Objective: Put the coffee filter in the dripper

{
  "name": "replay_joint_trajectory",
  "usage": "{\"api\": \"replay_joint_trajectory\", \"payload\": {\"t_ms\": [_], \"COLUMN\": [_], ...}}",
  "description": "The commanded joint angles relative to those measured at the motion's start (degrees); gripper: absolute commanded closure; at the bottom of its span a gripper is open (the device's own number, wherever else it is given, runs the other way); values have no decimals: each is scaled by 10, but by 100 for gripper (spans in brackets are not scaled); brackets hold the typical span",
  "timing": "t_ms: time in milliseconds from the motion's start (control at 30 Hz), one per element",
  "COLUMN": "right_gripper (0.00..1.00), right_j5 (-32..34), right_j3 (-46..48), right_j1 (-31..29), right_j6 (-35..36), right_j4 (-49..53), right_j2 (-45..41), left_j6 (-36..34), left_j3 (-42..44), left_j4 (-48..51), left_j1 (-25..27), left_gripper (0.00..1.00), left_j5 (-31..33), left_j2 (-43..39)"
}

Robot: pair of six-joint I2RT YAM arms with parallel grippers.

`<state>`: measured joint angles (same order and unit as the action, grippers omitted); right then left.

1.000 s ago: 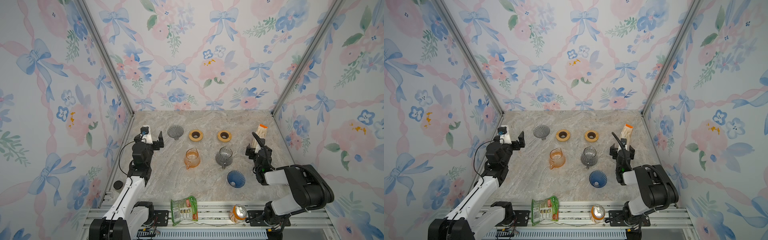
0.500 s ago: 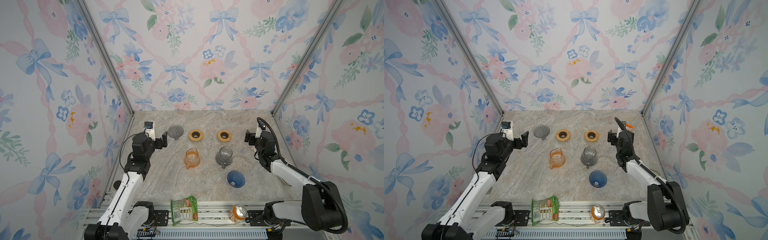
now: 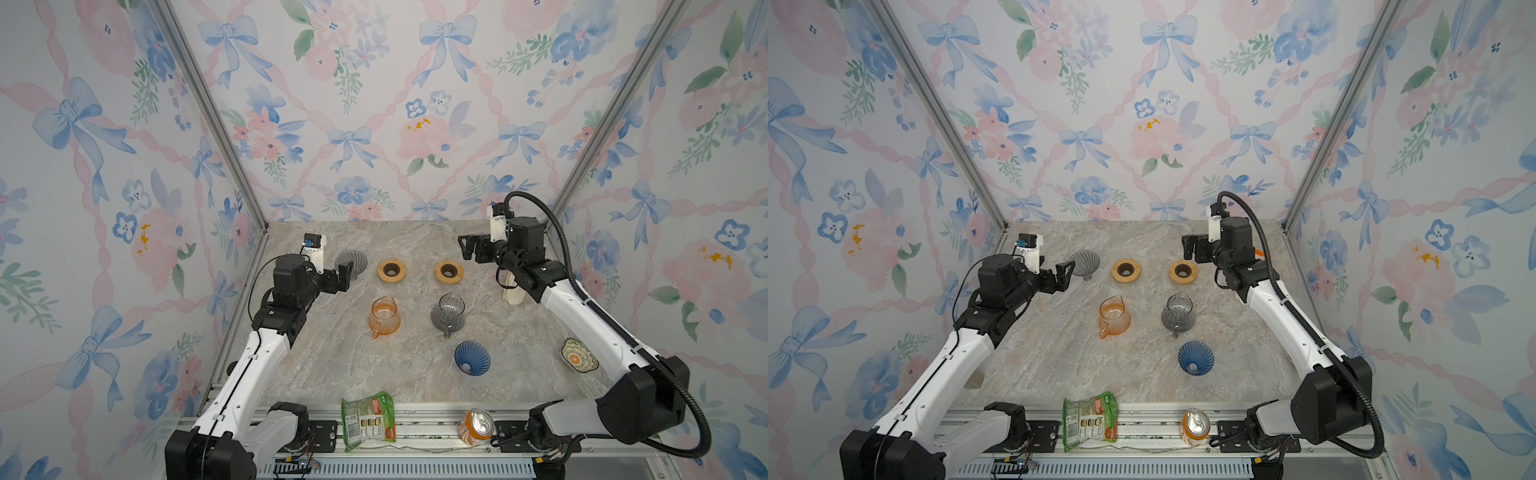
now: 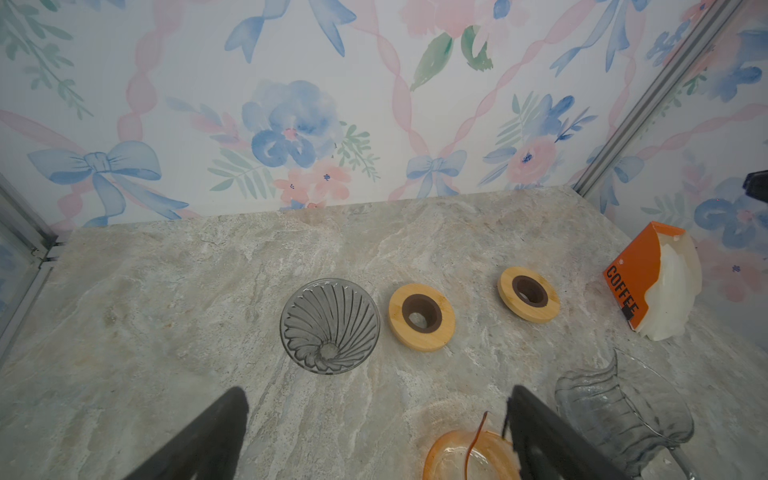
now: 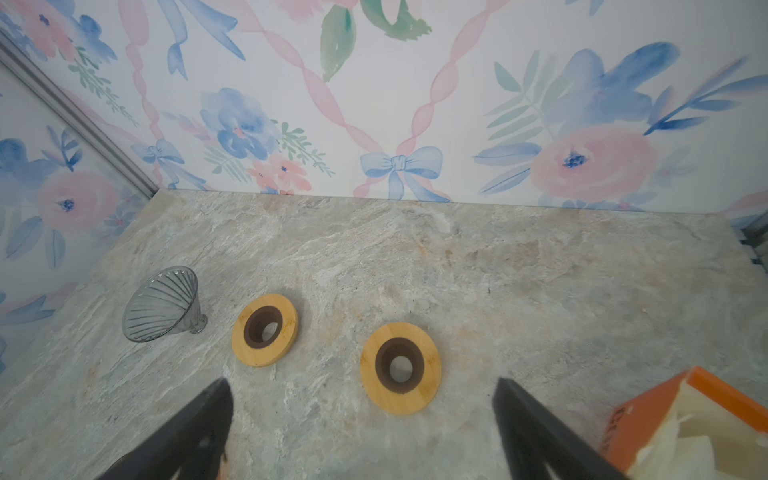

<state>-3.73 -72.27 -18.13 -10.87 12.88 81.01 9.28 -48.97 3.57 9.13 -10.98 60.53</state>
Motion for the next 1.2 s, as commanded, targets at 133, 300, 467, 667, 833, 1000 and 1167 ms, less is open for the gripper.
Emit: {"api": "replay_joint_trajectory", "payload": {"t_ms": [133, 300, 467, 667, 833, 1000, 1167], "right_gripper": [7, 10, 14, 17, 20, 24, 27], "right_j5": [-61, -71, -80, -95, -108, -135, -138], "right_j3": [-49, -64, -74, -83, -91, -102, -125], "right_j1": [-14, -31, -39, -39, -39, -45, -57], "right_j6": [-68, -84, -102, -118, -128, -138, -142], "right_j4": [69, 76, 74, 76, 77, 70, 79], "right_j2": [50, 82, 115, 153, 174, 198, 230], "left_j6": [37, 47, 67, 68, 60, 62, 58], "left_j3": [-41, -60, -81, -127, -165, -199, -240], "left_j4": [24, 23, 24, 23, 23, 24, 27], "left_j1": [22, 44, 66, 92, 124, 134, 139], "left_gripper": [5, 9, 17, 28, 35, 50, 66], "left_j5": [-5, 0, 29, 19, 25, 16, 14], "left_j2": [21, 43, 82, 149, 209, 269, 328]}}
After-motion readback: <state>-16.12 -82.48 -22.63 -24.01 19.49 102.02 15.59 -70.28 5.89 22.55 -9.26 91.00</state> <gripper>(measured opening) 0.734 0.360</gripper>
